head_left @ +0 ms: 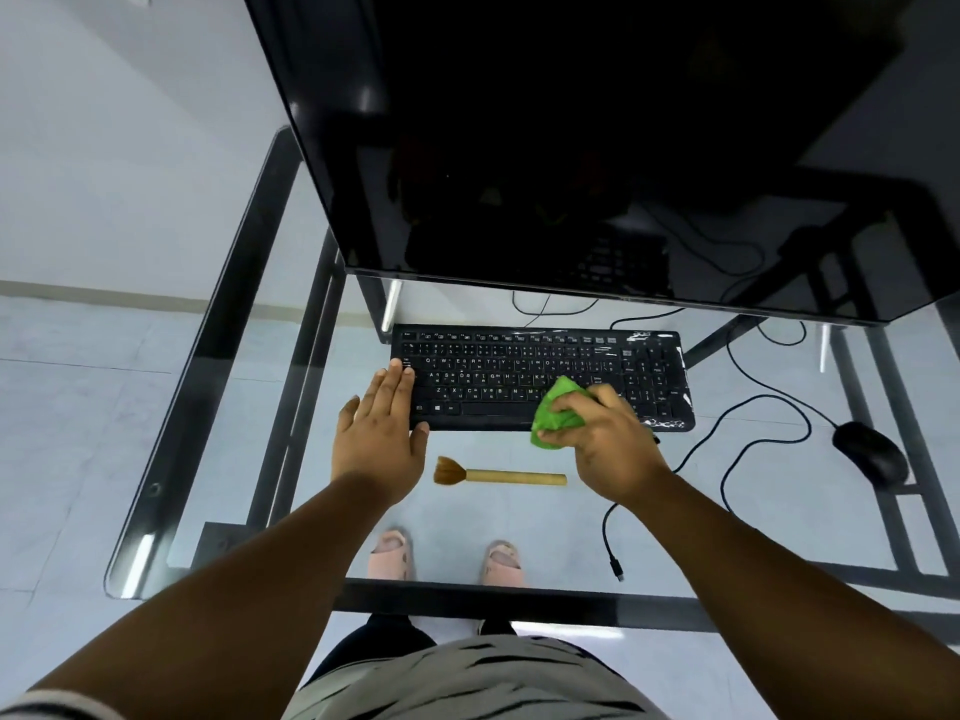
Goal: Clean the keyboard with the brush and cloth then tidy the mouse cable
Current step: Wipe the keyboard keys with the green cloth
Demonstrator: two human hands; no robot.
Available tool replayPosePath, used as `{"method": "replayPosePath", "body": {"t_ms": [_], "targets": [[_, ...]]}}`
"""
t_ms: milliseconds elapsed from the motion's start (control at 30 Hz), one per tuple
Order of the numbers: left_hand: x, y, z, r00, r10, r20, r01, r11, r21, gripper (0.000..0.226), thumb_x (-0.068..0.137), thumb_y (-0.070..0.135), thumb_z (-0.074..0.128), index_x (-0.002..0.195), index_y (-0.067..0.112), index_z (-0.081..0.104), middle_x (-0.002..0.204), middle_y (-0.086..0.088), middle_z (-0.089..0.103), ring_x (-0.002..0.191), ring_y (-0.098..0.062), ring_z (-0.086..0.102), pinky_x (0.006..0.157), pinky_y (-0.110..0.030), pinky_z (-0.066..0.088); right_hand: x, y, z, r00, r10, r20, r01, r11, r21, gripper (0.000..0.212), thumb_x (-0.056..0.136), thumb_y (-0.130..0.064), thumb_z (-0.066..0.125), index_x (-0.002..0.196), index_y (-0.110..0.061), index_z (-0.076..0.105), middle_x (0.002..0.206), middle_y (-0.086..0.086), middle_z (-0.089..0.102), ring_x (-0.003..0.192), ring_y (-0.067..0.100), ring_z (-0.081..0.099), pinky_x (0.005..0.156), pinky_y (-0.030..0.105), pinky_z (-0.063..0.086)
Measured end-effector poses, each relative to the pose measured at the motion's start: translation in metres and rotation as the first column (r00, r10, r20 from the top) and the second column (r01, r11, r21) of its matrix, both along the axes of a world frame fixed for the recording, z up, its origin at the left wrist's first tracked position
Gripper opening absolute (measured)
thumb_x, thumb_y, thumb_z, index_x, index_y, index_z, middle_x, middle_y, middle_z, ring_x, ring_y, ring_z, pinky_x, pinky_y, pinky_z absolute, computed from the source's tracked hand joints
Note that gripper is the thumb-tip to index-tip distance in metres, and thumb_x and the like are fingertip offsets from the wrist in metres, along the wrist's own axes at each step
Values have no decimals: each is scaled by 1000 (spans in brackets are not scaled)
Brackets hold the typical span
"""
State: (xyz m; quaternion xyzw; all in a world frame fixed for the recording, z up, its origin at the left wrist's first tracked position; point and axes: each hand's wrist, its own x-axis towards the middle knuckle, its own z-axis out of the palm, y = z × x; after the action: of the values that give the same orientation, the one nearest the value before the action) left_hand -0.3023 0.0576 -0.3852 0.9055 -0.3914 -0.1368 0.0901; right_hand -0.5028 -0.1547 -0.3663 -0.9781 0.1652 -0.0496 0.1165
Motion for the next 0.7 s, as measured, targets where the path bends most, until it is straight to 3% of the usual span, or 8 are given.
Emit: {"method": "replayPosePath", "body": {"t_ms": [100, 200, 300, 433, 700], "targets": [[-8, -8, 4, 999, 14, 31, -13, 999, -39, 64, 98, 39, 34, 155, 19, 12, 162, 1, 11, 149, -18, 9, 119, -41, 12, -12, -9, -2, 990, -121, 67, 121, 993, 16, 46, 71, 7, 64, 91, -31, 79, 107, -4, 65, 97, 27, 44, 75, 44, 54], [-14, -18, 6, 998, -60, 32, 63, 995, -74, 65, 98, 38, 37, 155, 21, 11, 162, 4, 9, 149, -15, 7, 119, -37, 9, -14, -5, -6, 958, -224, 180, 218, 974, 56, 51, 72, 11, 53, 95, -25, 80, 106, -1, 64, 92, 29, 45, 77, 38, 53], [-17, -25, 6, 994, -111, 8, 111, 991, -71, 69, 97, 39, 40, 155, 22, 7, 162, 6, 2, 149, -13, 0, 119, -34, 4, 1, 12, -6, 969, -163, 186, 150, 985, 81, 55, 71, 13, 56, 101, -27, 78, 110, -1, 63, 93, 28, 45, 78, 35, 51], [-13, -26, 3, 991, -126, -31, 125, 991, -56, 71, 97, 38, 42, 155, 21, 5, 162, 6, -3, 149, -13, -3, 121, -34, 4, 22, 28, -3, 994, -52, 94, 42, 994, 99, 50, 72, 7, 64, 103, -31, 77, 115, -4, 63, 99, 29, 50, 81, 40, 51], [-7, -19, 3, 987, -158, 8, 158, 987, -2, 70, 97, 35, 42, 155, 21, 5, 162, 6, -4, 149, -13, -4, 120, -32, 2, -1, 4, -6, 980, -133, 148, 118, 988, 103, 44, 72, 7, 60, 93, -26, 79, 107, -3, 65, 96, 30, 49, 77, 46, 53]]}}
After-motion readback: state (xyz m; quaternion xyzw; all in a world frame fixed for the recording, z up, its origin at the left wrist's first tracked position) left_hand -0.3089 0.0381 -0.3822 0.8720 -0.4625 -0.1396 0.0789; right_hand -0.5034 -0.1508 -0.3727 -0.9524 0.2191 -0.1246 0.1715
